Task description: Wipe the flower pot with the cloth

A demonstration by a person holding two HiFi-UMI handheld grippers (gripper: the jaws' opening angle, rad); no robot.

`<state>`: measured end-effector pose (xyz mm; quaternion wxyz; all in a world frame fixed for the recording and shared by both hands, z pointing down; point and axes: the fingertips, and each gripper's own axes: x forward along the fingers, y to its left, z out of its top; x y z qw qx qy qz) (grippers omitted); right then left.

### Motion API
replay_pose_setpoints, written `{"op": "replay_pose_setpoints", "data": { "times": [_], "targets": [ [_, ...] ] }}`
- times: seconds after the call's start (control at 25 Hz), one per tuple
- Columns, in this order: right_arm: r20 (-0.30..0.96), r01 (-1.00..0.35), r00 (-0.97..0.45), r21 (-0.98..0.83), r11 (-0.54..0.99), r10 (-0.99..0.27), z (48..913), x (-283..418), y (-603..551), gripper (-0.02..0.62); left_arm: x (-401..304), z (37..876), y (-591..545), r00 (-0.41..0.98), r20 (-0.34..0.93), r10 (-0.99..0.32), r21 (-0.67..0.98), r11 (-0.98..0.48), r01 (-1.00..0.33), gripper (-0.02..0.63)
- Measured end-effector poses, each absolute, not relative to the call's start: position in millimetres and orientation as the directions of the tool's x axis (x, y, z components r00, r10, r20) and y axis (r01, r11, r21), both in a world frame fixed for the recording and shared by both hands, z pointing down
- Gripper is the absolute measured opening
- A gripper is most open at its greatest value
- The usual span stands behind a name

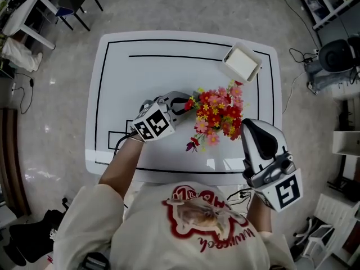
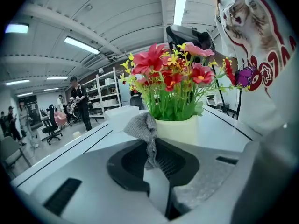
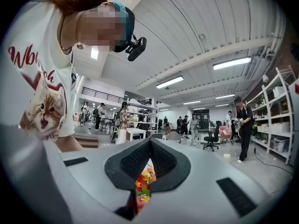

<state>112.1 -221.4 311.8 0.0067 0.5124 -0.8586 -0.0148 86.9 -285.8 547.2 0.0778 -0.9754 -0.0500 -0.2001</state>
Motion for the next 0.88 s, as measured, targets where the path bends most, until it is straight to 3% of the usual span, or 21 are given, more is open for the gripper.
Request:
{"op": "replay_pose_setpoints", "data": {
  "times": [0.88],
  "targets": [
    [-0.011, -0.820, -0.572, 0.036, 0.571, -0.820, 313, 112, -196, -0.002, 68, 551, -261, 0.905, 0.411, -0.107, -0.122, -0.991, -0.062, 0.040]
  ]
}}
